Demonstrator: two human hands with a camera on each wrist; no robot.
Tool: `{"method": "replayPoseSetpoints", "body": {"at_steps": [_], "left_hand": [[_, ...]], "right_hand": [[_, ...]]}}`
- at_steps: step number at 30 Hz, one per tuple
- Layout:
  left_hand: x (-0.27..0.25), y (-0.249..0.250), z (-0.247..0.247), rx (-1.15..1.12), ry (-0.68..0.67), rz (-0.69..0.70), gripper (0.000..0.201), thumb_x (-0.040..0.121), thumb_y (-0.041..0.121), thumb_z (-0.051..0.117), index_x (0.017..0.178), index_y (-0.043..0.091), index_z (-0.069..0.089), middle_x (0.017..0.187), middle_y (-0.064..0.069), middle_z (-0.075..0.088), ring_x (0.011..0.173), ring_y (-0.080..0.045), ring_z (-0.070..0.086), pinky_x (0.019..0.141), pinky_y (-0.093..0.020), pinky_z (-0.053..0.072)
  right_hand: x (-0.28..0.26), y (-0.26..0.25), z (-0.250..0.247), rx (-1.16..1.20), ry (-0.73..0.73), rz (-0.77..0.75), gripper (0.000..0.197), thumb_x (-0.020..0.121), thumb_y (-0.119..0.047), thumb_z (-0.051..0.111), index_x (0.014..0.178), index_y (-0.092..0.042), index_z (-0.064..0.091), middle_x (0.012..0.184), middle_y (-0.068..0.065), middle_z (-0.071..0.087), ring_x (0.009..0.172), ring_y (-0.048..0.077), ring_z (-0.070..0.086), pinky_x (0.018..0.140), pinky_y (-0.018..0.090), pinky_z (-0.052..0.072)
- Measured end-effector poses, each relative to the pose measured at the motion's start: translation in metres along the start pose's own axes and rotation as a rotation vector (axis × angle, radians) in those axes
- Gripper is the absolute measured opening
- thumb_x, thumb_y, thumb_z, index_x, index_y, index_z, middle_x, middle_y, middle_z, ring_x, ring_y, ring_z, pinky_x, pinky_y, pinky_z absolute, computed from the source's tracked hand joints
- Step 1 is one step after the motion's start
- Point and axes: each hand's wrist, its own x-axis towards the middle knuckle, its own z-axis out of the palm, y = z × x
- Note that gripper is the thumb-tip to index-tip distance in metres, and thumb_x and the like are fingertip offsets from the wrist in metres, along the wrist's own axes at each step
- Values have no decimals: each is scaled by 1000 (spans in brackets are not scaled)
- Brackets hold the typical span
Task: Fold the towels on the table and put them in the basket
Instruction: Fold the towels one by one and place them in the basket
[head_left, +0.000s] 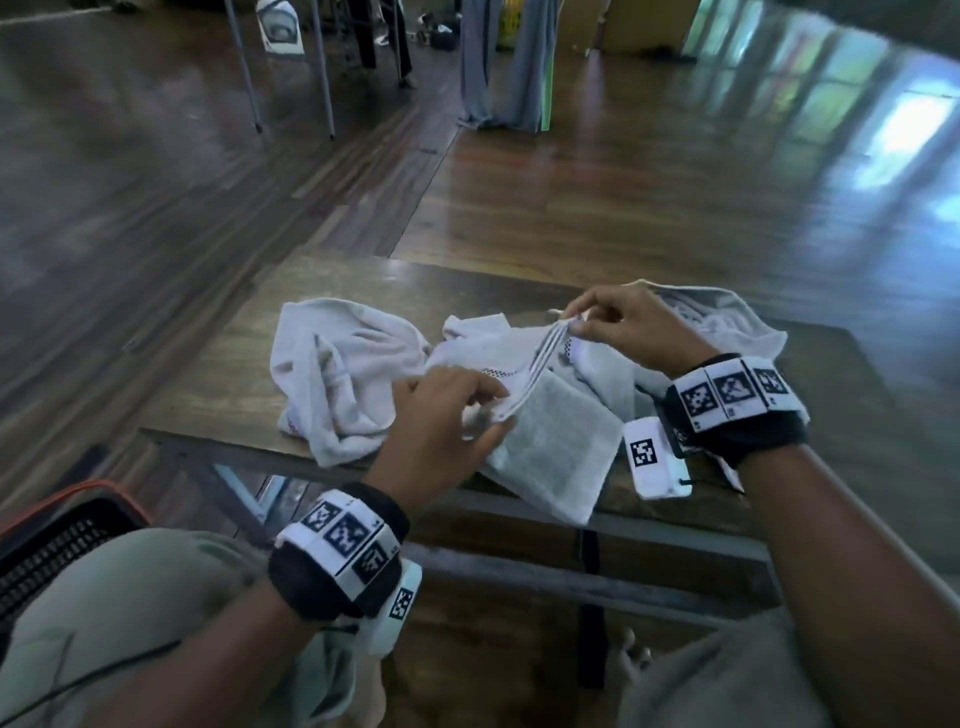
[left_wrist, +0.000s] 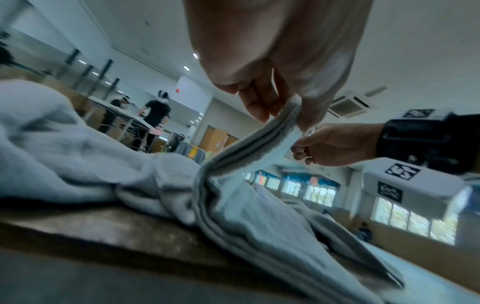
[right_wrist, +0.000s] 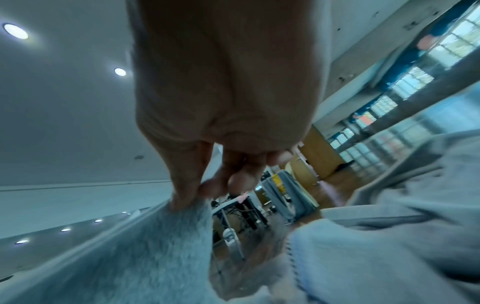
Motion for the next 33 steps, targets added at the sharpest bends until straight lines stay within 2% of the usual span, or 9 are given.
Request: {"method": "replayPoseSetpoints", "body": {"at_steps": [4, 6, 10, 16, 19, 26, 28, 30, 33], "left_hand": [[-13, 20, 39, 7, -167, 96, 20, 71, 33, 65, 90, 27, 60, 83, 11, 63, 82, -9, 51, 73, -28, 23], [-18, 26, 56, 19, -223, 127, 21, 69, 31, 67, 88, 26, 61, 81, 10, 63, 79, -11, 55, 72, -26, 21], [-29, 28, 83, 102, -309, 218, 22, 69, 32, 63, 89, 26, 57, 80, 8, 64, 76, -18, 59, 71, -30, 24], [-34, 27, 98, 158, -342, 199, 16, 72, 29, 62, 87, 25, 61, 80, 10, 66, 75, -16, 59, 73, -32, 27], [-34, 28, 100, 172, -346, 205, 12, 76, 30, 58, 86, 24, 63, 79, 10, 67, 74, -14, 58, 74, -32, 27], [-25, 32, 94, 192, -382, 190, 22, 72, 47, 56, 73, 27, 65, 69, 13, 65, 73, -8, 55, 73, -30, 26], [-14, 30, 88, 200, -366, 165, 27, 79, 50, 51, 80, 27, 65, 78, 13, 66, 81, -9, 55, 76, -29, 21], [0, 26, 82, 209, -374, 100, 28, 85, 48, 47, 93, 27, 64, 96, 13, 64, 96, -10, 52, 85, -30, 20], [21, 15, 79, 264, -386, 10, 27, 89, 42, 48, 107, 26, 59, 113, 10, 59, 111, -13, 46, 96, -38, 22]], "right_hand": [[-35, 35, -5, 75, -121, 160, 12, 86, -6, 62, 97, -4, 67, 85, 16, 67, 67, 9, 58, 68, 16, 47], [-45, 49, 1, 122, -99, 237, 13, 86, -9, 62, 93, 0, 69, 84, 11, 68, 67, 10, 58, 71, 20, 47], [-55, 69, 15, 120, -11, 286, 12, 85, -15, 65, 79, -6, 69, 77, 10, 67, 69, 14, 59, 71, 28, 47], [-50, 93, 25, -80, 22, 324, 14, 80, -9, 66, 76, -20, 59, 87, -1, 63, 82, 13, 58, 74, 25, 44], [-49, 97, 29, -158, 21, 327, 9, 80, -10, 67, 81, -18, 62, 86, -4, 61, 81, 11, 55, 75, 25, 43], [-49, 101, 33, -443, -172, 331, 32, 84, -34, 63, 113, -19, 65, 105, -2, 65, 109, 23, 54, 106, 42, 33], [-48, 100, 33, -516, -230, 328, 16, 85, -37, 60, 88, -23, 66, 82, -11, 57, 98, 23, 54, 107, 43, 30], [-48, 101, 34, -540, -229, 328, 33, 85, -36, 60, 58, -22, 46, 64, -11, 42, 81, 21, 50, 102, 44, 33], [-50, 97, 36, -522, -238, 306, 46, 82, -35, 62, 49, -19, 34, 57, -5, 35, 64, 17, 42, 85, 38, 35]]}}
